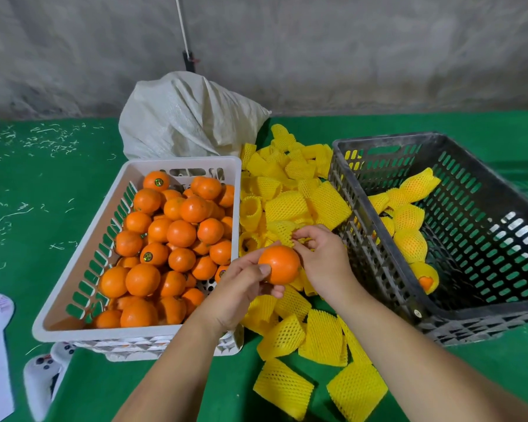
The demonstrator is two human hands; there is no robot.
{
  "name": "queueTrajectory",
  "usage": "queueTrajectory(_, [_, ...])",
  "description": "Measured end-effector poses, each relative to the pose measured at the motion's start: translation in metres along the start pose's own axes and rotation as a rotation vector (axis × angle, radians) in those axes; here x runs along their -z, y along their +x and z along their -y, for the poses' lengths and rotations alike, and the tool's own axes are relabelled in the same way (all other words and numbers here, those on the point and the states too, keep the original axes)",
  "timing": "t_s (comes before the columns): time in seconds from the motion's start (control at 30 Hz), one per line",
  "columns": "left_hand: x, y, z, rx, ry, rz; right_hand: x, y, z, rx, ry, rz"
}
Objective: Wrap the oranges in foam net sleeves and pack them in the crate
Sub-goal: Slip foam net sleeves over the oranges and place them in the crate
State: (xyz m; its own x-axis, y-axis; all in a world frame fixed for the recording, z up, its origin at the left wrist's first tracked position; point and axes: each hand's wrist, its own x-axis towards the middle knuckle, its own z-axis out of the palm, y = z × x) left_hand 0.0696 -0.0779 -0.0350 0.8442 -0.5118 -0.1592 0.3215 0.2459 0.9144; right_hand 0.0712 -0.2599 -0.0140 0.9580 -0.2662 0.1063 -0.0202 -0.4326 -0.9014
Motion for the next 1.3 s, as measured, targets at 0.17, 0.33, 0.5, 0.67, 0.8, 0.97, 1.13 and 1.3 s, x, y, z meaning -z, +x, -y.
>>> queueTrajectory(0.17, [0.002, -0.001, 0.001, 0.004, 0.066, 0.043, 0.0, -0.002, 0.001, 0.134, -0.224, 0.03])
queueTrajectory(0.33, [-0.003, 0.003, 0.007, -0.105, 0.043, -0.162, 0.008, -0.005, 0.004, 0.076, 0.056, 0.048])
queueTrajectory(0.5, [-0.004, 0.006, 0.008, -0.22, 0.048, -0.293, 0.012, -0.014, 0.012, 0.214, -0.031, 0.048])
queueTrajectory(0.67, [-0.008, 0.005, 0.007, -0.258, 0.081, -0.277, 0.01, -0.031, 0.026, 0.373, -0.111, 0.045])
queueTrajectory(0.8, [-0.01, 0.007, 0.008, -0.251, 0.07, -0.266, 0.005, -0.038, 0.032, 0.46, -0.094, 0.12])
queueTrajectory(0.97, [0.0, 0.004, 0.014, -0.198, 0.158, -0.145, 0.01, -0.034, 0.024, 0.366, -0.114, 0.08])
queueTrajectory(1.13, [-0.01, 0.009, 0.017, -0.33, 0.367, -0.212, 0.02, -0.031, 0.033, 0.406, -0.154, 0.038])
queueTrajectory(1.3, [-0.013, 0.008, 0.013, -0.338, 0.211, -0.417, 0.024, -0.045, 0.039, 0.579, -0.243, 0.204])
